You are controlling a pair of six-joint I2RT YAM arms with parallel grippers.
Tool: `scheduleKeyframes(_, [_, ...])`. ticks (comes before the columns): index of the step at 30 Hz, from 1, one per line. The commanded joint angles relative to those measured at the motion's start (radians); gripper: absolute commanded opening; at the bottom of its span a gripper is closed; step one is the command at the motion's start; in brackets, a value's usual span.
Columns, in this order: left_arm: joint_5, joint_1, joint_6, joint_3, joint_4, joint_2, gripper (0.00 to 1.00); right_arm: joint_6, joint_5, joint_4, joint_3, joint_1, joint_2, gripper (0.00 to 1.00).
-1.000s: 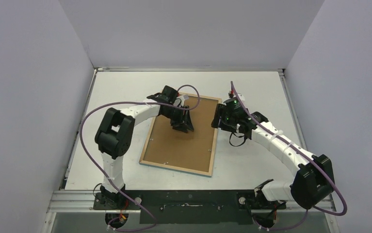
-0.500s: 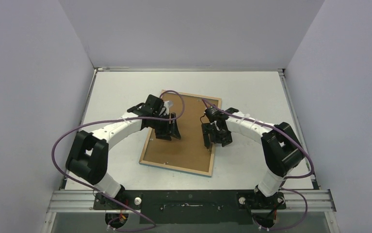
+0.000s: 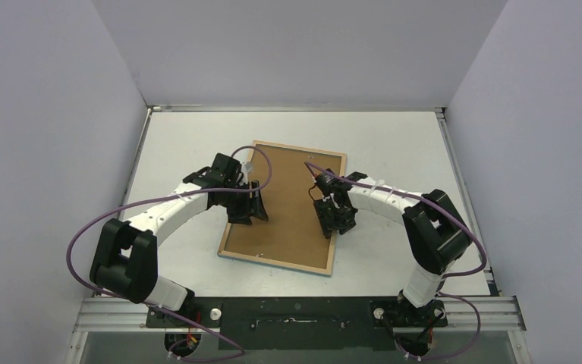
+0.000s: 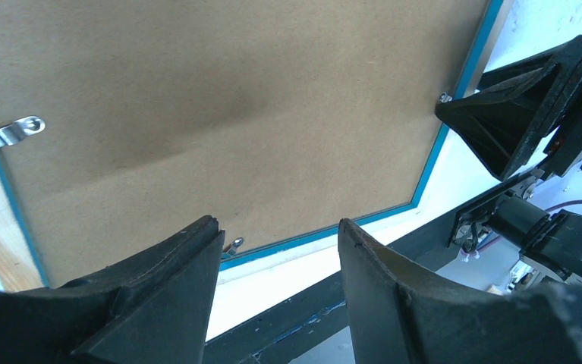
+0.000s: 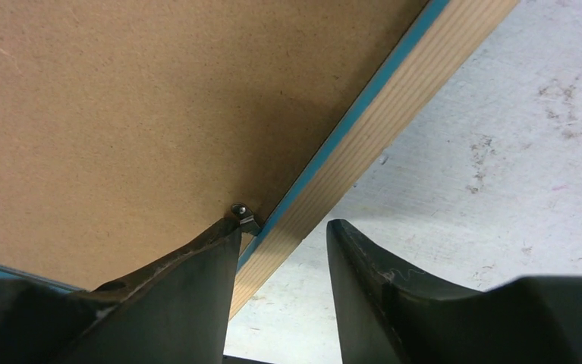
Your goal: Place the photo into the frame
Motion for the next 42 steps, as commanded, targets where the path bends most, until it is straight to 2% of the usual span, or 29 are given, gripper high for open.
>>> scheduleKeyframes(1, [-0.010, 0.055, 0.046, 0.029, -0.036, -0.037, 0.56, -0.068, -0.024, -0.012, 0.019, 0.003, 0.022, 0.45])
scheduleKeyframes(14, [0.031, 0.084, 0.057, 0.022, -0.016, -0.010, 0.56, -0.067, -0.024, 0.019, 0.015, 0.003, 0.061, 0.13])
scheduleKeyframes(23, [0.031, 0.093, 0.056, 0.013, -0.010, -0.013, 0.56, -0.062, -0.042, 0.082, 0.009, 0.003, 0.015, 0.00])
scheduleKeyframes(24, [0.031, 0.093, 0.055, 0.011, -0.009, -0.014, 0.56, -0.061, -0.051, 0.085, 0.011, 0.002, 0.013, 0.01])
scheduleKeyframes(25, [0.030, 0.093, 0.054, 0.010, -0.008, -0.015, 0.56, -0.058, -0.055, 0.081, 0.016, 0.002, 0.013, 0.07])
scheduleKeyframes(26, [0.030, 0.094, 0.053, 0.007, -0.009, -0.017, 0.56, -0.045, -0.049, 0.071, 0.024, 0.002, 0.013, 0.18])
scheduleKeyframes(28, [0.027, 0.096, 0.052, 0.007, -0.011, -0.024, 0.56, -0.024, -0.037, 0.062, 0.031, -0.001, -0.004, 0.47])
scheduleKeyframes(29, [0.024, 0.098, 0.050, 0.003, -0.012, -0.033, 0.56, -0.002, -0.025, 0.065, 0.029, -0.006, -0.024, 0.56])
scheduleKeyframes(31, [0.012, 0.101, 0.042, -0.003, -0.011, -0.054, 0.57, 0.036, -0.021, 0.086, 0.022, -0.031, -0.062, 0.66])
scheduleKeyframes(37, [-0.036, 0.110, 0.032, -0.024, -0.021, -0.105, 0.58, 0.157, 0.013, 0.128, 0.045, -0.132, -0.073, 0.68])
scheduleKeyframes(39, [-0.047, 0.110, 0.025, -0.032, -0.018, -0.117, 0.58, 0.186, 0.065, 0.113, 0.088, -0.141, -0.019, 0.64])
scheduleKeyframes(42, [-0.052, 0.111, 0.015, -0.045, -0.015, -0.130, 0.59, 0.225, 0.137, 0.068, 0.164, -0.142, 0.075, 0.54])
